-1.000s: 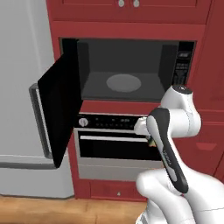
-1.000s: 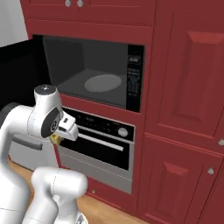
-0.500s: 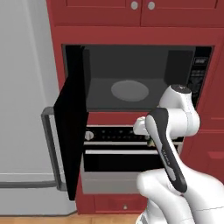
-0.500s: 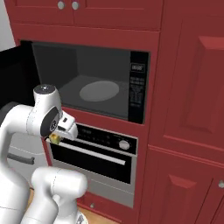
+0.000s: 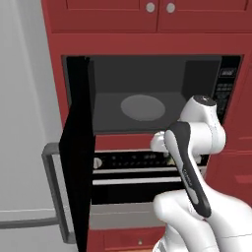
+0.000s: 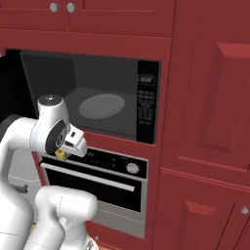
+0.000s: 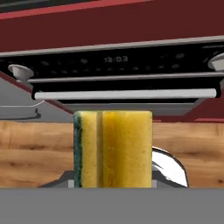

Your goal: Place the sponge inside the microwave to prepare for sanitizing.

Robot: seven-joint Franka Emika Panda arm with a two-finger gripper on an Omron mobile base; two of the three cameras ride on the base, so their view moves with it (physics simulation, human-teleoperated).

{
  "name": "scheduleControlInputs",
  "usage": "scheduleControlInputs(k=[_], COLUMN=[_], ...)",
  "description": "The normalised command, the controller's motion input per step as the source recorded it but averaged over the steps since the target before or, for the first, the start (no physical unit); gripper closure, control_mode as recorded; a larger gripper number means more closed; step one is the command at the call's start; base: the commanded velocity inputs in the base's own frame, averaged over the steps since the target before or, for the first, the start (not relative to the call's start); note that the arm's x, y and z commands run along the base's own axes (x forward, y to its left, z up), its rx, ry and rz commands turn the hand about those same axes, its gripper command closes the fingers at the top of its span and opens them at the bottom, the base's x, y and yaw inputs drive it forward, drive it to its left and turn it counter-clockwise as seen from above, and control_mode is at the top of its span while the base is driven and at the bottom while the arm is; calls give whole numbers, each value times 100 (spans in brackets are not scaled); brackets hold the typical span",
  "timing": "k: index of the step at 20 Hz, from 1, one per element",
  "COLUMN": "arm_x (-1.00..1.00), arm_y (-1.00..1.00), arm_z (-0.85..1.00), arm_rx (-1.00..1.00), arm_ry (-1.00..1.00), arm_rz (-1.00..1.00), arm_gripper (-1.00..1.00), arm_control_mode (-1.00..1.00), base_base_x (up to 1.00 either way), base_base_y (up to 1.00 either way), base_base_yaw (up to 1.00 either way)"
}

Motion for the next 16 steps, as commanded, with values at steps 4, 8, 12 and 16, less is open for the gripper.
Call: scheduleControlInputs(k=[4,8,12,16], arm_x=[0,0,0,0], arm_y=[0,0,0,0], arm_z=[0,0,0,0], arm_rx=[0,0,0,0], arm_ry=[0,0,0,0], arm_rz=[0,0,0,0], arm_gripper=[100,100,100,100], arm_control_mode=[100,100,100,100], base_base_x=[51,48,45,37], base_base_y=[22,17,35,35], base_base_yaw=[0,-2,-11,-10])
